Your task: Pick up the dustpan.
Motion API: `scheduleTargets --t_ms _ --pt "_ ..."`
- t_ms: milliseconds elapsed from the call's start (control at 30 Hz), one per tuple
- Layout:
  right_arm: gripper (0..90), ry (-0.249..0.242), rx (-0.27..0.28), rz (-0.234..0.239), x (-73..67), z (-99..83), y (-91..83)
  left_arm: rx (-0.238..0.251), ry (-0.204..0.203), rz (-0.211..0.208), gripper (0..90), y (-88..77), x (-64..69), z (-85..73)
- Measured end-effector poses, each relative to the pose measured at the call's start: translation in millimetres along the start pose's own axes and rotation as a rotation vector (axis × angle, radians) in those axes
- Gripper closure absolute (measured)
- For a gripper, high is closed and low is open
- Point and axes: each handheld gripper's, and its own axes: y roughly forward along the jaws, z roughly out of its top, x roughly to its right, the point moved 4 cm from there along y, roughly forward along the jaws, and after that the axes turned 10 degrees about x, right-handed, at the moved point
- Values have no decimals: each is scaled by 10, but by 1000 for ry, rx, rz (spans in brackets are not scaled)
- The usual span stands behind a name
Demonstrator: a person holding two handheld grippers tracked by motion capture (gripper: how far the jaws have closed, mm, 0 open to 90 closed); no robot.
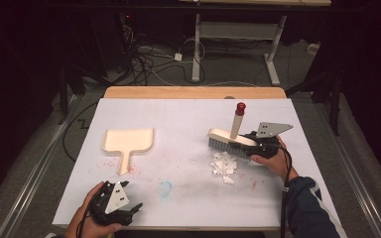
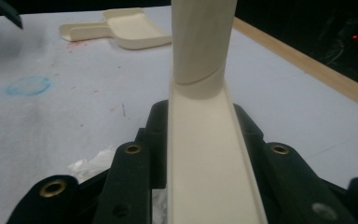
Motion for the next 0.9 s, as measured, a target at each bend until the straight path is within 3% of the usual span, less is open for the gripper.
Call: scheduleTargets --t_ms 400,667,833,900 --pt "673 -53 24 -106 -48 166 -125 12 -9 35 202 -26 -57 12" --pt "673 -30 90 -183 -140 339 -333 21 -21 60 202 -69 -128 11" --pt "673 11 112 -272 -202 416 -463 35 -70 82 201 -77 -216 -5" --pt "674 13 116 -285 -254 435 -513 44 -85 99 201 -69 -265 -11"
